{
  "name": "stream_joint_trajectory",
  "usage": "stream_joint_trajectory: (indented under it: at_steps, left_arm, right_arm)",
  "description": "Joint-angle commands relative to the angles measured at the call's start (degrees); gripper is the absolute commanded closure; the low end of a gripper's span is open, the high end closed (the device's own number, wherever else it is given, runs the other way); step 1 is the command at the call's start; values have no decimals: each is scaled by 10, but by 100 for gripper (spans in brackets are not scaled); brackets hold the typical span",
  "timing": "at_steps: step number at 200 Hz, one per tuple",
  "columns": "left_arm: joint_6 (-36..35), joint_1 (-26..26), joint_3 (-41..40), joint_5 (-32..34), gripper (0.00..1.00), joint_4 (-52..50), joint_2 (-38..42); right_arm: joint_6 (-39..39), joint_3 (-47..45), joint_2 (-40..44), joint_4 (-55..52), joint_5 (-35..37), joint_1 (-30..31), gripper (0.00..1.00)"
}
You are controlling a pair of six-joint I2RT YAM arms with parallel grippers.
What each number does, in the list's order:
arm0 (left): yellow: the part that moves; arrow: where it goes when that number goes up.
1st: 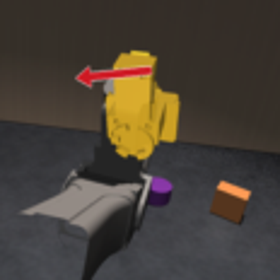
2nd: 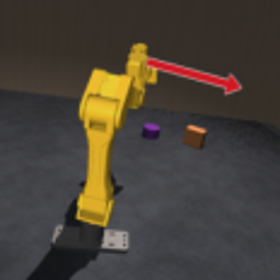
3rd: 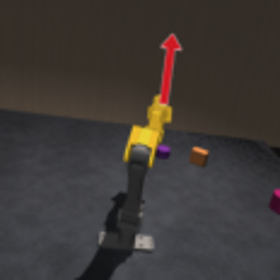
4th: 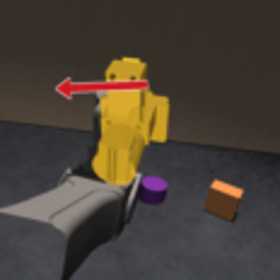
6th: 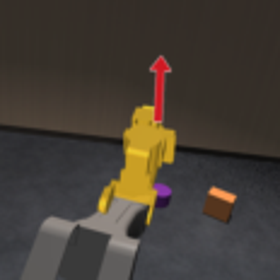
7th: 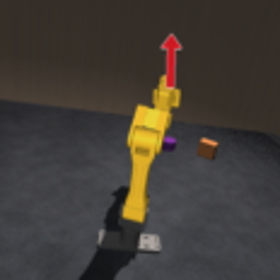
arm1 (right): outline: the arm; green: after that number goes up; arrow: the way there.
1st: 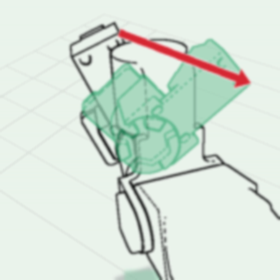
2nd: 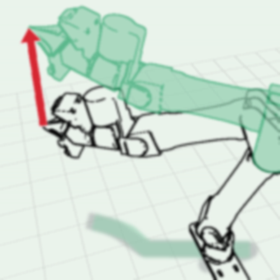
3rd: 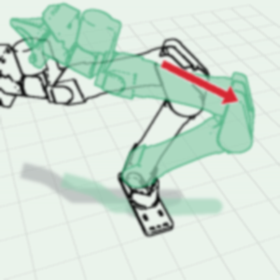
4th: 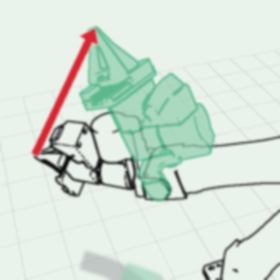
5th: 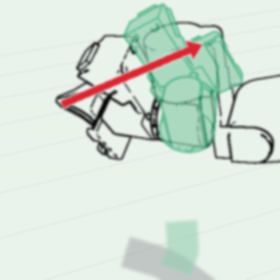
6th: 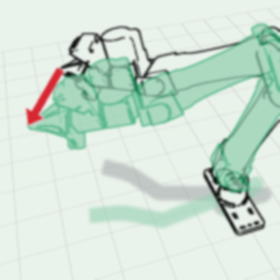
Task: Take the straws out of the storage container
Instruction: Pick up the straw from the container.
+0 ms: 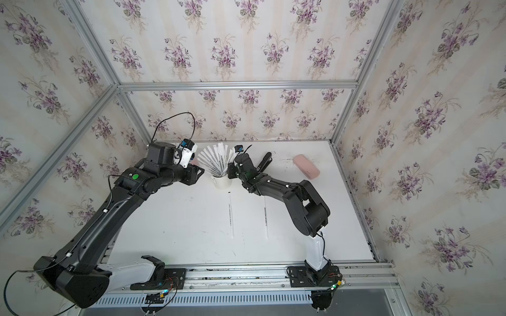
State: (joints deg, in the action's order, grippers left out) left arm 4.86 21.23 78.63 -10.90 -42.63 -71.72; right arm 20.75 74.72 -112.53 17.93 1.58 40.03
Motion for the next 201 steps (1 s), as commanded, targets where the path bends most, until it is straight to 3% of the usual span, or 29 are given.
stream_joint_trajectory:
  at_steps: [1,106,201]
  left_arm:
    - [-5,-1,-1,-8,47,11,-3]
    - [-4,-1,-3,-10,47,12,-3]
    - [-4,-1,-3,-16,47,15,-9]
  right_arm:
    - [9,-2,10,6,-19,0,78]
    - [14,10,1,-1,-31,-1,81]
    - [31,17,-6,-15,-32,-7,77]
